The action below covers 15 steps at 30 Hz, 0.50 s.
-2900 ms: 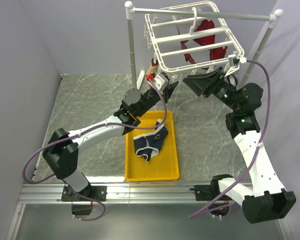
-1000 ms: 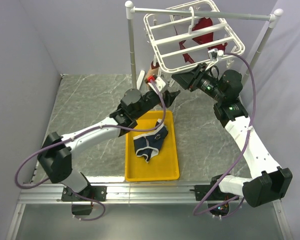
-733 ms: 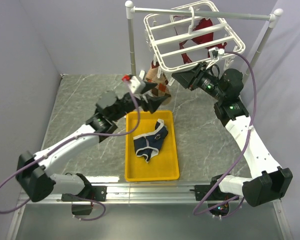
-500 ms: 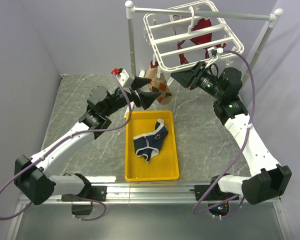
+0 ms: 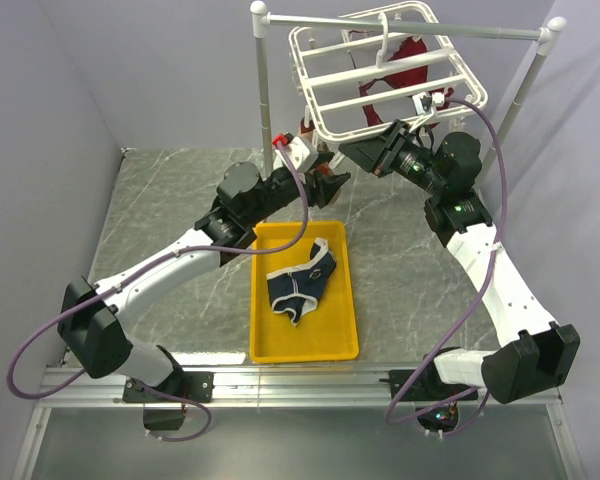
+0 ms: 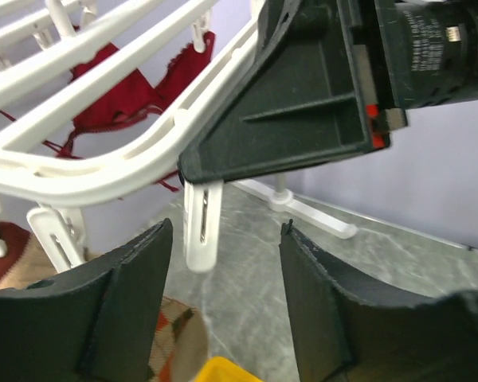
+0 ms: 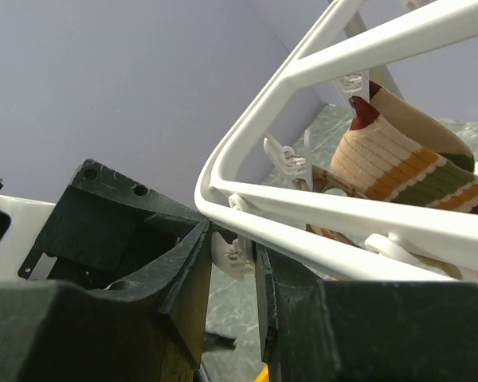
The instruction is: Clip the underwear to the hanger
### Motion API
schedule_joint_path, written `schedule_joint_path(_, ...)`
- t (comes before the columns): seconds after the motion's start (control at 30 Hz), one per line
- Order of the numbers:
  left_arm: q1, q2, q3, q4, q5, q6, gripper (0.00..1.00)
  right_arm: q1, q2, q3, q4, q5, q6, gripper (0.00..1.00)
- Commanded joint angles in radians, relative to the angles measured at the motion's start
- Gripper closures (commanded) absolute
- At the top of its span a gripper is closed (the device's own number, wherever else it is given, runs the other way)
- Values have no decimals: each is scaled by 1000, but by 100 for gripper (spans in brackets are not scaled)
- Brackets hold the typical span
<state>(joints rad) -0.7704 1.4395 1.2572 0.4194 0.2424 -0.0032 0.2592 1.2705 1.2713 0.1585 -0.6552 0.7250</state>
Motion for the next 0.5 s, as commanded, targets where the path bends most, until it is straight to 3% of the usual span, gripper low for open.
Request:
schedule_joint_path(0.0,-13,22,71,7,-84,86,39,-3,-3,39,24,-35,25,100)
schedule_joint_path(0.1,-21,48,100,-4,-97,121,48,-3,1,46,24,-41,30,100)
schedule_joint_path(0.2,-23,62,119,-11,-97,129,65,-3,4,49,23,-41,31,100)
schedule_joint_path(0.23,-21,65,120,-11,-94,126,78,-3,3,46,26,-41,28,100)
schedule_joint_path(0.33,-24,65,120,-8,-92,120,97,-2,-3,45,10,-18,-2,91)
schedule_joint_path(0.47,-29,59,117,-7,-92,115,100,-2,-3,48,-19,0,-44,77)
